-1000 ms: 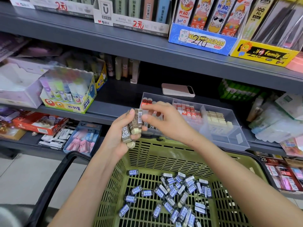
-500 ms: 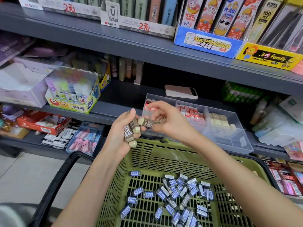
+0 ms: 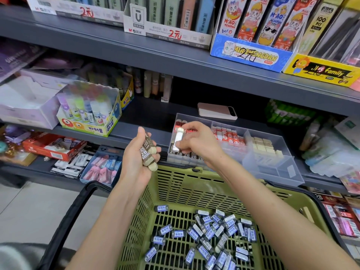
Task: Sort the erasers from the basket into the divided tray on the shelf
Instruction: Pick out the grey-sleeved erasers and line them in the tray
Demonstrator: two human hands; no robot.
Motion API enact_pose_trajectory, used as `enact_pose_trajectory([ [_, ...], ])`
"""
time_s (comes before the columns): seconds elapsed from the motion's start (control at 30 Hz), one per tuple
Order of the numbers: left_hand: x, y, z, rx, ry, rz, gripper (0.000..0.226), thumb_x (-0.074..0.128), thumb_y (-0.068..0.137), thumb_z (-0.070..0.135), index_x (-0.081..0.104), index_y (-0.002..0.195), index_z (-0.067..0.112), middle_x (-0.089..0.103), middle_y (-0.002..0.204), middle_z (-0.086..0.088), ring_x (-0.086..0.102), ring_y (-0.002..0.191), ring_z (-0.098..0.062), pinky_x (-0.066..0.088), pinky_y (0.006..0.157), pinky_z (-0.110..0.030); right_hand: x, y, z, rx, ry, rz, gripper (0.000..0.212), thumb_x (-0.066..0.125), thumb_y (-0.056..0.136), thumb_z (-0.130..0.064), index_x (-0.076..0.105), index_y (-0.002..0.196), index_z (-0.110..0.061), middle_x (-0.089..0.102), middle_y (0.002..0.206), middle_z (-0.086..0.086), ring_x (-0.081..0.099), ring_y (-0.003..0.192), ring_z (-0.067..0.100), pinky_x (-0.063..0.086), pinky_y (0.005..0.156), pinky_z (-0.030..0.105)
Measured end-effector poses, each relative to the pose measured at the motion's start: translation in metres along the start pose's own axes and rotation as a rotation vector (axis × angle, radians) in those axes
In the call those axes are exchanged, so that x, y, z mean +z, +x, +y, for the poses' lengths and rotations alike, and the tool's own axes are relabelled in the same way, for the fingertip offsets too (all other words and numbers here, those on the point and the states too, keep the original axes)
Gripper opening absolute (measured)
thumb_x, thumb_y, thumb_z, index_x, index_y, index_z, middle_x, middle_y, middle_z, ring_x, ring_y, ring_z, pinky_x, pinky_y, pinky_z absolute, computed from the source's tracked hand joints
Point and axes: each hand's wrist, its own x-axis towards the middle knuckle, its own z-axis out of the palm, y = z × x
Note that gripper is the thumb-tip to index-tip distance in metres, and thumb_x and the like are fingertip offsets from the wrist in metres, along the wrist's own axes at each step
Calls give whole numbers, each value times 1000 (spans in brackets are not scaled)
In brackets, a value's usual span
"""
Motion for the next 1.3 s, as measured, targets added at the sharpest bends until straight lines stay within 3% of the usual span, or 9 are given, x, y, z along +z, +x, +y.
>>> enact_pose_trajectory([
  [0.23, -1, 0, -1, 28, 29, 28, 20, 57, 93, 27, 50, 82, 12, 54, 60, -3, 54, 45, -12, 39, 37, -17, 16, 4, 4, 8, -174, 62, 21, 67, 74, 1, 68, 90, -13, 66, 77, -1, 63, 58, 13, 58, 73, 38],
  [0.33, -2, 0, -2, 58, 90, -9, 20, 60, 90, 28, 52, 80, 14, 52, 62, -1, 53, 46, -12, 39, 38, -18, 18, 3, 4, -55, -401, 76, 17, 67, 78, -12, 65, 64, -22, 58, 63, -9, 52, 61, 7, 45, 61, 26],
  [0.5, -2, -1, -2, 51, 126, -78, 36, 68, 70, 37, 61, 91, 10, 54, 57, 2, 51, 46, -10, 39, 38, -19, 15, -2, 0, -105, -762, 107, 28, 59, 87, -32, 67, 112, -24, 66, 106, -3, 59, 98, 16, 41, 77, 25],
  [0.63, 0, 0, -4, 41, 111, -147, 34, 70, 68, 35, 59, 90, 10, 58, 63, -1, 52, 44, -10, 39, 36, -18, 16, -14, -10, -354, -408, 61, 32, 54, 92, -34, 61, 122, -25, 57, 93, -3, 53, 82, 8, 41, 75, 25],
  [0.77, 2, -2, -5, -6, 125, -219, 36, 65, 79, 30, 57, 102, 4, 63, 75, -8, 53, 45, -10, 39, 34, -17, 19, -20, -21, -323, -128, -252, 22, 57, 92, -27, 64, 112, -21, 61, 89, 3, 50, 71, -1, 45, 69, 13],
  [0.87, 3, -4, -7, -18, 129, -255, 50, 61, 79, 39, 55, 113, 3, 56, 67, -6, 51, 44, -9, 38, 34, -17, 13, -16, -21, -313, -53, -216, 13, 65, 87, -20, 64, 99, -14, 60, 85, 1, 53, 69, 2, 48, 68, 18],
  [1.0, 4, -4, -6, -47, 87, -205, 43, 60, 74, 41, 56, 90, 1, 60, 61, -6, 53, 45, -11, 40, 35, -17, -2, -14, -17, -254, 48, -229, 15, 71, 81, -12, 57, 85, -16, 56, 78, 3, 52, 58, 5, 44, 53, 20],
  [1.17, 5, -1, -5, -47, -82, -114, 34, 64, 71, 37, 60, 68, 4, 64, 60, -8, 61, 49, -16, 51, 44, -20, -15, -18, -13, -296, -141, -257, 31, 67, 82, -7, 61, 112, -13, 57, 73, -3, 52, 65, 8, 47, 64, 21],
  [1.3, 3, -1, -6, -13, -95, -164, 37, 63, 73, 38, 55, 77, 2, 72, 76, -18, 73, 75, -23, 56, 57, -23, -12, -22, -11, -357, -308, -291, 39, 67, 77, -5, 62, 112, -22, 54, 70, -6, 50, 64, 6, 45, 62, 18],
])
